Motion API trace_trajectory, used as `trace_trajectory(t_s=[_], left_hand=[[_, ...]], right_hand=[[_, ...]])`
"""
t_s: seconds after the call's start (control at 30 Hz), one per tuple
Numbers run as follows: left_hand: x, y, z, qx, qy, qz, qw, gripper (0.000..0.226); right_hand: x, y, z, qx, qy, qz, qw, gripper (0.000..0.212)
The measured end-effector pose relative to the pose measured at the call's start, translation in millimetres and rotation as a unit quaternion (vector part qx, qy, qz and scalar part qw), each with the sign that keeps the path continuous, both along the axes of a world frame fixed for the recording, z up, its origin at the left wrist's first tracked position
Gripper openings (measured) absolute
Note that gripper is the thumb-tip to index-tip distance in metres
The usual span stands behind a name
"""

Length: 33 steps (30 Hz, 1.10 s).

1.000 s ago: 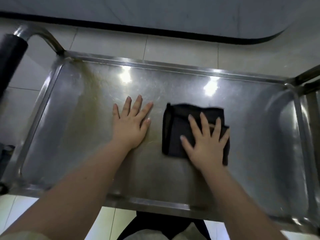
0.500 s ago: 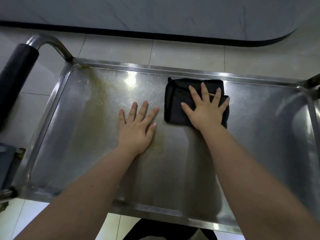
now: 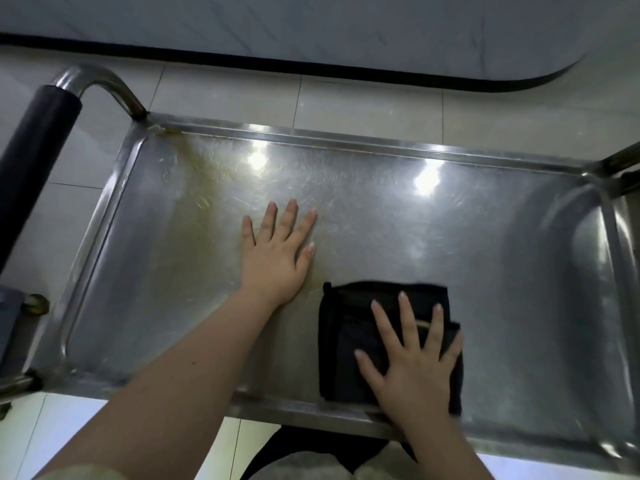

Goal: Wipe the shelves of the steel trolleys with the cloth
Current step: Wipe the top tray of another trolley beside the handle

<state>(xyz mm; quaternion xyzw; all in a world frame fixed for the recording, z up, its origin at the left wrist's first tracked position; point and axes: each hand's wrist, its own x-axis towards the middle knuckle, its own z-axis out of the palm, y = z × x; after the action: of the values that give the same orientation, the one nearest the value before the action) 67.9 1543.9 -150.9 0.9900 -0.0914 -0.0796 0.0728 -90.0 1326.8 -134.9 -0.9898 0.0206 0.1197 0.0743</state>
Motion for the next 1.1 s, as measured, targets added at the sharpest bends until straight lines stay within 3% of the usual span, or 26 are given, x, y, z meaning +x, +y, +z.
trace_trajectory(t_s=[0.2, 0.3, 0.4, 0.63, 0.73, 0.97, 1.1], left_hand=[[1.1, 0.9, -1.5, 0.003, -0.010, 0.003, 1.000, 0.056], [2.3, 1.0, -2.9, -0.002, -0.013, 0.005, 1.000, 0.056], [1.9, 0.8, -4.0, 0.005, -0.014, 0.004, 1.000, 0.056], [3.9, 0.0, -2.4, -0.001, -0.003, 0.002, 1.000, 0.056], [2.6, -1.3, -0.3, -0.006, -0.001, 0.004, 1.000, 0.057], [5.7, -0.7, 1.3, 0.002, 0.002, 0.008, 1.000, 0.055], [4.0, -0.4, 0.1, -0.002, -0.002, 0.007, 1.000, 0.055]], right_hand=[[198.4, -8.9, -8.8, -0.034, 0.005, -0.028, 0.999, 0.075], [246.9, -8.2, -10.1, -0.026, 0.008, -0.036, 0.999, 0.075], [218.9, -5.4, -10.2, -0.012, -0.007, -0.039, 0.999, 0.076], [7.6, 23.1, -2.8, -0.006, -0.006, -0.036, 0.999, 0.075], [-39.4, 26.8, -1.4, -0.028, 0.000, -0.009, 1.000, 0.075], [-16.1, 26.1, 4.3, -0.012, 0.018, 0.011, 1.000, 0.073], [61.0, 9.8, -2.5, -0.015, -0.020, 0.030, 0.999, 0.070]])
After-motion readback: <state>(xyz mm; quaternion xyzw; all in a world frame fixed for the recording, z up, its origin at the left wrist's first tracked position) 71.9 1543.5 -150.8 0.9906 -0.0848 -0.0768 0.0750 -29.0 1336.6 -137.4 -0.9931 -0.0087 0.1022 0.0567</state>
